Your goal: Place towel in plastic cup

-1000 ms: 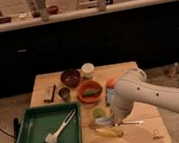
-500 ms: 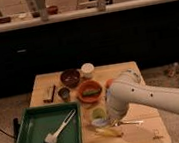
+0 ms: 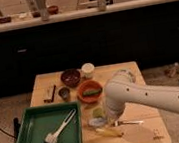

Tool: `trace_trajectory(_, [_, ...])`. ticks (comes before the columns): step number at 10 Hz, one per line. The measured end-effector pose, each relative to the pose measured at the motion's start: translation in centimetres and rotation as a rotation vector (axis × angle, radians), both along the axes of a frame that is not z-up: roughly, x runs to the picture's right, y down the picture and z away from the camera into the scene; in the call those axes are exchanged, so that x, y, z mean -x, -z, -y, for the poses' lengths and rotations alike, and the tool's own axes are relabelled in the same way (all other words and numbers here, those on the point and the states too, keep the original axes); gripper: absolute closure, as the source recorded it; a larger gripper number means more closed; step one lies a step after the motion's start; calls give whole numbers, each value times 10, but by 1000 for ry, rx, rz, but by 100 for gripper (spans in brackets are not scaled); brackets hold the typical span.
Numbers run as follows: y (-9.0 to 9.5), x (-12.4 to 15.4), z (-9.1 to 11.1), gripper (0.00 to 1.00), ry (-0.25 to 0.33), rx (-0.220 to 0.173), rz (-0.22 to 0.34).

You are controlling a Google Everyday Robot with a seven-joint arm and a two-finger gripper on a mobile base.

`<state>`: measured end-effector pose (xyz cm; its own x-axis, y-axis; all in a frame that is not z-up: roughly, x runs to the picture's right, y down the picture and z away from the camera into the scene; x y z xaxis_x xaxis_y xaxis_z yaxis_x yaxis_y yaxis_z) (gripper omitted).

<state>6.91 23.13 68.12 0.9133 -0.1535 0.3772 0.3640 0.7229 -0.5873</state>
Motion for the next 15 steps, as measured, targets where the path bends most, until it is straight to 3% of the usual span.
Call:
trace_trajectory(7, [-5, 22, 13, 99, 45, -80, 132])
trace_trajectory(11, [-14, 41, 22, 99, 70, -89, 183])
trace_trajectory(15, [-31, 49, 25, 99, 86, -77, 187])
